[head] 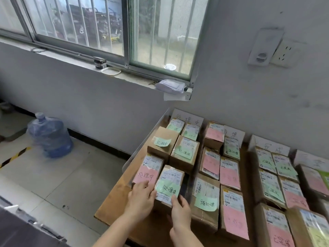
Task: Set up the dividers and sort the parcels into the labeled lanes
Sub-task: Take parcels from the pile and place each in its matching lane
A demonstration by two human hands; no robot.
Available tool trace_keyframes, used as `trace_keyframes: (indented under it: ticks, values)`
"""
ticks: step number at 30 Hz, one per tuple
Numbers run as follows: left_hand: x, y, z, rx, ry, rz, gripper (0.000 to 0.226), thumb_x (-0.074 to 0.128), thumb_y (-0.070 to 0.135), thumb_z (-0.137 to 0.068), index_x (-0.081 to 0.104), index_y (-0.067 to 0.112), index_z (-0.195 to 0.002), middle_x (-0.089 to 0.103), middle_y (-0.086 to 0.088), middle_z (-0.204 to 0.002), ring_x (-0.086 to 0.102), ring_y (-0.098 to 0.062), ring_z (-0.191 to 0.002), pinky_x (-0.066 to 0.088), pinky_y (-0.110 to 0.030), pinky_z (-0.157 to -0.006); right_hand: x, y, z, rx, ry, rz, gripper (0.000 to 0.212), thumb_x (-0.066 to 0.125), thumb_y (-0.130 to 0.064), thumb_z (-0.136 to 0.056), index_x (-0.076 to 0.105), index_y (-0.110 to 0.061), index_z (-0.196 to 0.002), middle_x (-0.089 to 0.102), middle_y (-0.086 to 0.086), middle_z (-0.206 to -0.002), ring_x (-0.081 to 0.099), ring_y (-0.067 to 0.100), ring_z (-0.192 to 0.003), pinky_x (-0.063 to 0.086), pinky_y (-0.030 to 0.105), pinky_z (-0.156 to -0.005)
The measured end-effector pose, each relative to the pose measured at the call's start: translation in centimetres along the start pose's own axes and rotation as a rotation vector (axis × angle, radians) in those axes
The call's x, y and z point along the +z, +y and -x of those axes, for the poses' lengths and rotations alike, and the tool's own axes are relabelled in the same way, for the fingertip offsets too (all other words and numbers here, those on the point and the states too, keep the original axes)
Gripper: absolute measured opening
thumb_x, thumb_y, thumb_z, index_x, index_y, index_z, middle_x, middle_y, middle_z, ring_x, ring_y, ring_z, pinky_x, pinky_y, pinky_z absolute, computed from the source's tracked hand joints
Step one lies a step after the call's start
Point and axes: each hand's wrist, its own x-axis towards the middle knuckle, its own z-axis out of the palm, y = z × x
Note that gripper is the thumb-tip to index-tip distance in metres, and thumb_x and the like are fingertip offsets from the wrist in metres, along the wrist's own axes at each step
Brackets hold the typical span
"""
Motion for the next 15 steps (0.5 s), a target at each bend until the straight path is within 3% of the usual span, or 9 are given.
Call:
trace_keyframes:
  ticks: [3, 5, 7, 9, 15]
  values:
    - [-0.5, -1.1, -1.4, 0.152, -0.021, -0.195, 0.045, 0.037, 0.033, -0.104, 0.04, 0.026, -0.148, 0.029, 0.003, -0.157, 0.022, -0.016, -0.145, 0.02, -0.037, -0.117, 1.1, -0.4, -0.3, -0.023, 0.077, 0.006, 0.04, 0.056, -0.024, -0.099, 0.052, -0.016, -0.138, 0.062, 0.01, -0.128, 0.056, 0.028, -0.12, 0.049, 0.042, -0.1]
    - [-0.9, -1.9, -2.0, 0.236, -0.041, -0.354, 0.051, 0.052, 0.031, -0.097, 0.043, 0.026, -0.147, 0.035, 0.002, -0.155, 0.029, -0.02, -0.145, 0.03, -0.04, -0.114, 1.5, -0.4, -0.8, -0.039, 0.114, 0.025, 0.041, 0.056, -0.022, -0.099, 0.051, -0.014, -0.139, 0.06, 0.01, -0.132, 0.055, 0.028, -0.123, 0.046, 0.041, -0.1]
    - [-1.1, -2.7, -2.5, 0.291, -0.054, -0.41, 0.063, 0.083, 0.038, -0.066, 0.066, 0.027, -0.125, 0.061, 0.003, -0.132, 0.059, -0.019, -0.121, 0.055, -0.036, -0.089, 1.9, -0.3, -1.3, -0.049, 0.149, 0.051, 0.042, 0.056, -0.022, -0.099, 0.051, -0.014, -0.14, 0.059, 0.009, -0.135, 0.053, 0.028, -0.126, 0.045, 0.042, -0.104]
    - [-0.5, -3.7, -2.9, 0.361, -0.01, -0.428, 0.068, 0.093, 0.036, -0.038, 0.077, 0.025, -0.103, 0.072, 0.005, -0.107, 0.07, -0.017, -0.097, 0.059, -0.029, -0.066, 2.3, -0.3, -1.7, -0.056, 0.183, 0.081, 0.041, 0.057, -0.023, -0.099, 0.054, -0.015, -0.139, 0.06, 0.008, -0.134, 0.053, 0.028, -0.126, 0.044, 0.043, -0.106]
    - [-0.7, -4.3, -3.3, 0.445, -0.038, -0.476, 0.072, 0.092, 0.036, -0.034, 0.076, 0.023, -0.102, 0.071, 0.004, -0.106, 0.07, -0.017, -0.096, 0.06, -0.027, -0.062, 2.9, -0.2, -2.4, -0.092, 0.287, 0.273, 0.033, 0.051, -0.026, -0.101, 0.06, -0.018, -0.132, 0.065, 0.004, -0.126, 0.059, 0.026, -0.115, 0.051, 0.048, -0.098]
